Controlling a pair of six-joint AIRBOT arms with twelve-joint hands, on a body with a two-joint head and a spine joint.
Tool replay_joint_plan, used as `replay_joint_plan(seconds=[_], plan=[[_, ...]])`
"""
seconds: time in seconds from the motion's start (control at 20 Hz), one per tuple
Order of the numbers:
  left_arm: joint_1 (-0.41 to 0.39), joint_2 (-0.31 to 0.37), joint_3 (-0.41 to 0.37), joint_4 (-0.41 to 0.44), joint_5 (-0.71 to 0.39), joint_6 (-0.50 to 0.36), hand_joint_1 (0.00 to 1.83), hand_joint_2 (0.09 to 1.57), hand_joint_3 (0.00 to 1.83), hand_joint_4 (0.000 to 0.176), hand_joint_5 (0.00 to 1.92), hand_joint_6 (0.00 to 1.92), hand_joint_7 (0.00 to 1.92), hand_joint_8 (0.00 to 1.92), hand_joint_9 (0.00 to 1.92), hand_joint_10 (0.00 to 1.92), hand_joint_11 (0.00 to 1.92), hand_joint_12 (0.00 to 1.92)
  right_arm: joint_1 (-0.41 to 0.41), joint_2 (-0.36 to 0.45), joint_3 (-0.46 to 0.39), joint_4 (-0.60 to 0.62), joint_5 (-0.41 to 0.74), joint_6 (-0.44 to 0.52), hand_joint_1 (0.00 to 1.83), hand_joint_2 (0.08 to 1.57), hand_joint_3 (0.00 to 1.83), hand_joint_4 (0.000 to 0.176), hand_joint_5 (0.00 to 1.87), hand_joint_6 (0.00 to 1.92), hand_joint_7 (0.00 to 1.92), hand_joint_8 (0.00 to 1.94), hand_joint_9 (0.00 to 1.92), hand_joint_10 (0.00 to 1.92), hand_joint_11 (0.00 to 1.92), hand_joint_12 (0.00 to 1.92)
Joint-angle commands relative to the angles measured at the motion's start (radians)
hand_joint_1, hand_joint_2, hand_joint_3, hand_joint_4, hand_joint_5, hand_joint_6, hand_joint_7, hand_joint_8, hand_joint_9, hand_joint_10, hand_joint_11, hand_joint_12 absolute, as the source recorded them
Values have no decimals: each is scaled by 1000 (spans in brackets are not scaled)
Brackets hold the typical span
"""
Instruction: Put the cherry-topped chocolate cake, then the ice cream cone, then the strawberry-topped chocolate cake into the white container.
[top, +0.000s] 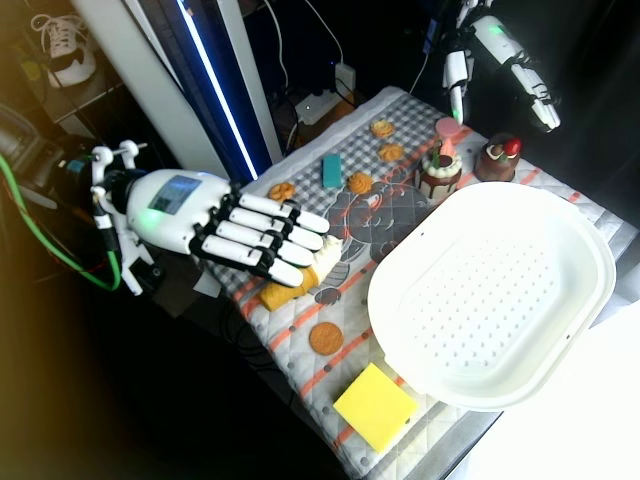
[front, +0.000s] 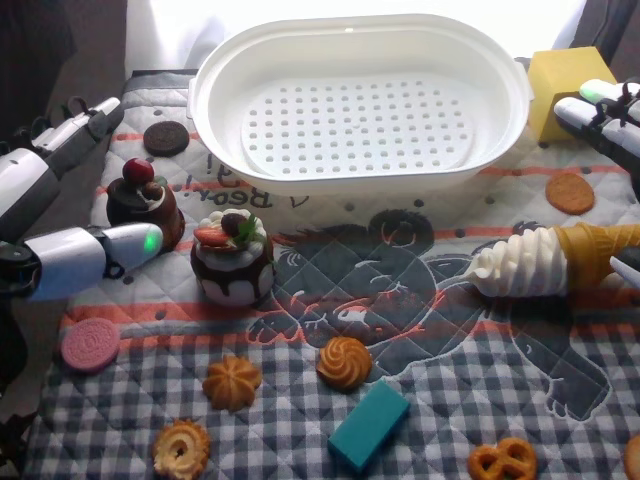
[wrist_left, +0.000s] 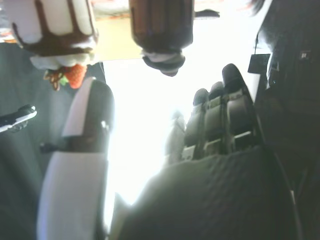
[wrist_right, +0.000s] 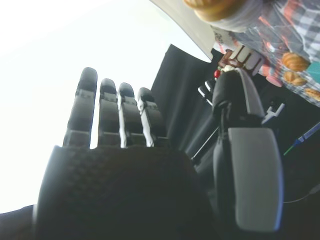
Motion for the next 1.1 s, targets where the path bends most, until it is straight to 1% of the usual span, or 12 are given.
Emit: replay_joint_plan(seconds=[0.0,0.3,0.35,0.4,0.5,0.55,0.6,0.8,0.85,0.9,0.95,1.05], plan=[[-9,4,4,20,-113,-2,621,1187,18,64,0,0,0,0,0,0,0,0,1,4,3,-9,126,1,763,1189,75,0,0,0,0,0,0,306,0,1635],[-27,-13,32,16,-65,-2,732,1152,0,48,0,0,0,0,0,0,17,8,-4,3,2,-8,137,6,757,1206,13,0,0,0,0,0,0,223,0,1581],[-42,-26,52,14,-31,-2,766,1131,27,49,0,0,0,0,0,0,3,378,-6,3,2,-8,137,8,748,1210,11,0,0,0,0,0,0,258,0,1631],[-50,-32,59,12,-18,-2,813,1132,28,49,0,0,0,0,0,0,0,457,-6,3,2,-8,137,8,739,1214,11,0,0,0,0,0,0,258,0,1636],[-81,-56,82,-25,35,83,847,1121,2,71,0,0,0,0,0,0,0,158,-6,3,2,-7,137,14,726,1223,6,0,0,0,4,1,0,334,0,1608],[-96,-70,88,-51,58,153,863,1104,6,67,0,0,0,0,0,0,0,237,-8,3,2,-7,137,15,733,1224,5,0,0,0,7,2,0,366,0,1622],[-109,-85,94,-72,77,218,924,1103,0,67,0,0,0,0,0,0,0,490,-10,3,2,-7,138,17,734,1227,6,0,0,0,15,6,0,370,0,1626],[-124,-117,137,-120,130,255,1054,1125,3,47,121,20,50,7,50,15,0,839,-13,3,2,-7,140,25,767,1231,3,0,0,0,0,0,0,242,0,1638],[-124,-124,148,-130,143,255,1140,1155,4,0,349,78,299,93,219,513,0,1414,-16,3,2,-7,141,26,757,1230,2,0,0,0,0,0,0,219,0,1636],[-124,-125,151,-134,145,255,1233,1157,0,0,467,270,332,564,259,1131,121,1769,-18,3,2,-7,141,27,774,1228,1,0,0,0,0,0,0,249,0,1608],[-124,-125,150,-135,143,255,1279,1280,9,0,509,1274,524,1412,582,1583,483,1891,-19,3,1,-6,141,28,776,1237,3,0,0,0,0,0,0,248,0,1528],[-127,-124,143,-127,132,255,1425,1298,1,0,438,1754,558,1644,583,1728,564,1918,-23,3,0,-2,143,29,814,1230,0,0,0,0,0,0,0,279,0,1426]])
